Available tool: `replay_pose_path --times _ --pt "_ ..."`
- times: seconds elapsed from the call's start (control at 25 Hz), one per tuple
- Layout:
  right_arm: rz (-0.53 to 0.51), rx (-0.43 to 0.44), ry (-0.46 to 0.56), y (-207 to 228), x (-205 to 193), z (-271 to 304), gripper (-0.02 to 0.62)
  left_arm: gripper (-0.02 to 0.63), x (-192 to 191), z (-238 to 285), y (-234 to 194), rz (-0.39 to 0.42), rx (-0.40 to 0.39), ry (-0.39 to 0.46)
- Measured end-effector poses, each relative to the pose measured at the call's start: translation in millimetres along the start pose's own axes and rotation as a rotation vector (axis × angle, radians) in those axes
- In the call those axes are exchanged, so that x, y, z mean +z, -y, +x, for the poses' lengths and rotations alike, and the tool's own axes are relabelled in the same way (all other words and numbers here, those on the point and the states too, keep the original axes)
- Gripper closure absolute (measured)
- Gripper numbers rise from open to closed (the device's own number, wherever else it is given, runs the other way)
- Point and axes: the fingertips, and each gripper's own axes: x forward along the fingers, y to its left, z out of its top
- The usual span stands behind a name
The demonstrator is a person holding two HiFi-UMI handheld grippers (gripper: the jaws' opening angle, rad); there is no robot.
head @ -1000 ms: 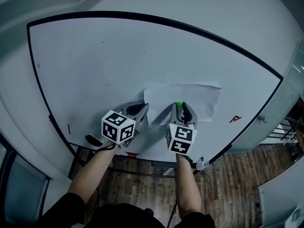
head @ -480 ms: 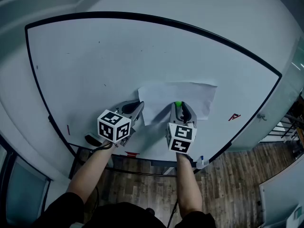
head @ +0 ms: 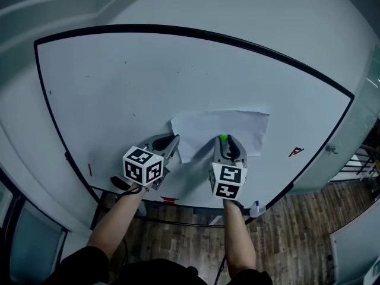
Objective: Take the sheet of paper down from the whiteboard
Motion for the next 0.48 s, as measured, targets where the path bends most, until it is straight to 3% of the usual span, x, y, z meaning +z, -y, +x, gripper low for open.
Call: replay_pose_path --times 0.48 --pt "-0.013 0.003 -0.006 -4.4 -2.5 0.5 0.462 0.584 -3.2 -6.1 -9.4 -0.012 0.030 0.007"
